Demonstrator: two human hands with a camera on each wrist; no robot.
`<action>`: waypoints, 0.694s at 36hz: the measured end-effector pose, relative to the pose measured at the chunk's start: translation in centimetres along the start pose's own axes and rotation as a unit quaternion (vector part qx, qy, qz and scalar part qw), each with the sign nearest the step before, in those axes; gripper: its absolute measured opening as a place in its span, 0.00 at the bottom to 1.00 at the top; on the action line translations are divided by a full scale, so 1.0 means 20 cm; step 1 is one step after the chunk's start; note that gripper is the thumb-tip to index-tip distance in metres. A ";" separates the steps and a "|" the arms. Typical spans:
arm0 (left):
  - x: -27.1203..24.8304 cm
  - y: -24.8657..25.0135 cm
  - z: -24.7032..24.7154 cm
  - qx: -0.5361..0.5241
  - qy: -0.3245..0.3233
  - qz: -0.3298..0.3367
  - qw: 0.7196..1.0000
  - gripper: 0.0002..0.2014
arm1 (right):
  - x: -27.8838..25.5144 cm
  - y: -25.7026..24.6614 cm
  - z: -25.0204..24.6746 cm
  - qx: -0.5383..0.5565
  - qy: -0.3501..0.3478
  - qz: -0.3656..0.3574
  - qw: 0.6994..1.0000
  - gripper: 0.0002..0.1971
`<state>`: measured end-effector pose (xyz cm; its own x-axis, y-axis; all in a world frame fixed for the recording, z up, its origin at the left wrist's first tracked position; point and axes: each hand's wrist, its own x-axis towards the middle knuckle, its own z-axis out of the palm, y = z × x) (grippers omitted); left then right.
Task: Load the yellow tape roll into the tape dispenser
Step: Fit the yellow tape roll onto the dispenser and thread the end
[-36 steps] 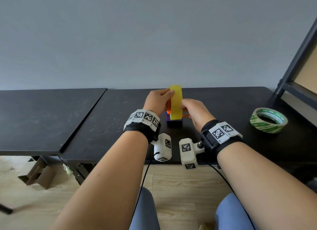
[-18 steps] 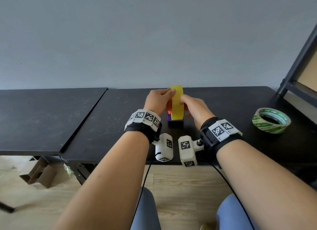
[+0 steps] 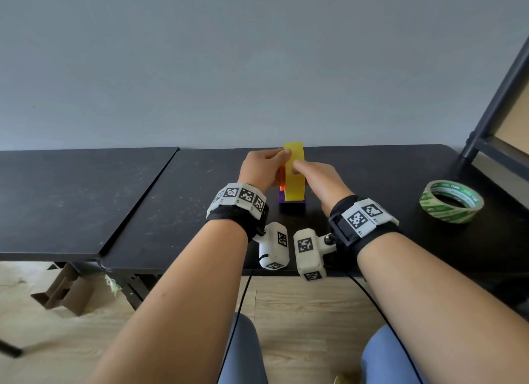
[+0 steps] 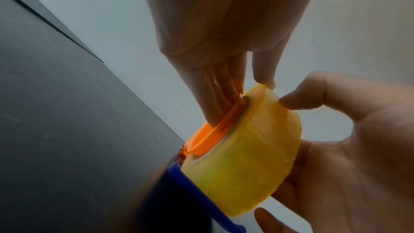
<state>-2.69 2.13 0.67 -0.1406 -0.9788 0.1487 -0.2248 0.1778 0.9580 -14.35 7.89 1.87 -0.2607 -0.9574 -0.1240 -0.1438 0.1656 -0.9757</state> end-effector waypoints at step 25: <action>-0.03 0.00 0.01 -0.016 -0.089 -0.023 0.996 0.16 | 0.03 0.05 -0.03 0.038 0.008 0.032 0.999 0.08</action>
<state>-2.73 2.78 0.57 -0.3001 -0.9519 0.0620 -0.2046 0.1277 0.9705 -15.14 7.64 0.85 -0.2827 -0.9414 -0.1839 -0.0537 0.2069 -0.9769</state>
